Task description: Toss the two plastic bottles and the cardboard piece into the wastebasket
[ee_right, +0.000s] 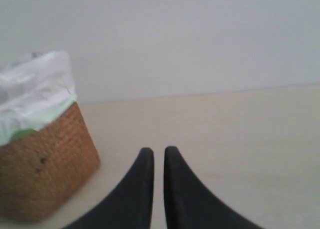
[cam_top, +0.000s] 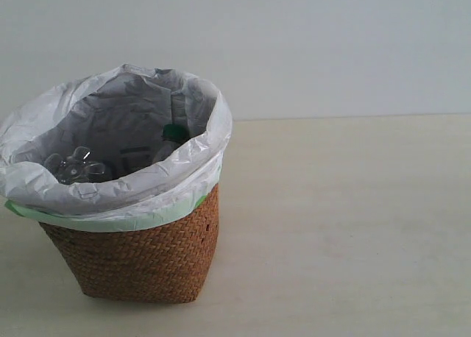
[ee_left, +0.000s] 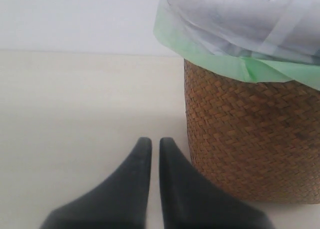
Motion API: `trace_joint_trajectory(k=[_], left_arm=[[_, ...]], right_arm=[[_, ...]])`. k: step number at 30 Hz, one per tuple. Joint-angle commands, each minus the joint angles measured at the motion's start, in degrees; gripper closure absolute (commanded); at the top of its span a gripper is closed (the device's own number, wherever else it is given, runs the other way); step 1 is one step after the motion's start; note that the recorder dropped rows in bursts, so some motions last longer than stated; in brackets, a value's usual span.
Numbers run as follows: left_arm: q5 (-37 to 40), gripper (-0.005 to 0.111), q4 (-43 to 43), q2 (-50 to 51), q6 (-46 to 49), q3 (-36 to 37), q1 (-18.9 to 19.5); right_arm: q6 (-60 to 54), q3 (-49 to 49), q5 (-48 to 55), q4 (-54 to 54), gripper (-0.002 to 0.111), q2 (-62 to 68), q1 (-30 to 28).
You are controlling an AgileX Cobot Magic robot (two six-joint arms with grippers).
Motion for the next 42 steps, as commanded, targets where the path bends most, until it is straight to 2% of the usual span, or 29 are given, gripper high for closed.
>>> trace_joint_trajectory(k=[1, 6, 42], left_arm=[[-0.2, 0.101, 0.1, -0.1, -0.5, 0.2, 0.2], [-0.2, 0.101, 0.1, -0.1, -0.5, 0.2, 0.2], [-0.2, 0.101, 0.1, -0.1, -0.5, 0.2, 0.2]], right_arm=[[-9.6, 0.3, 8.5, -0.6, 0.104, -0.4, -0.8], [-11.3, 0.3, 15.0, -1.5, 0.104, -0.4, -0.8], [-11.0, 0.3, 14.9, -1.5, 0.104, -0.4, -0.8]])
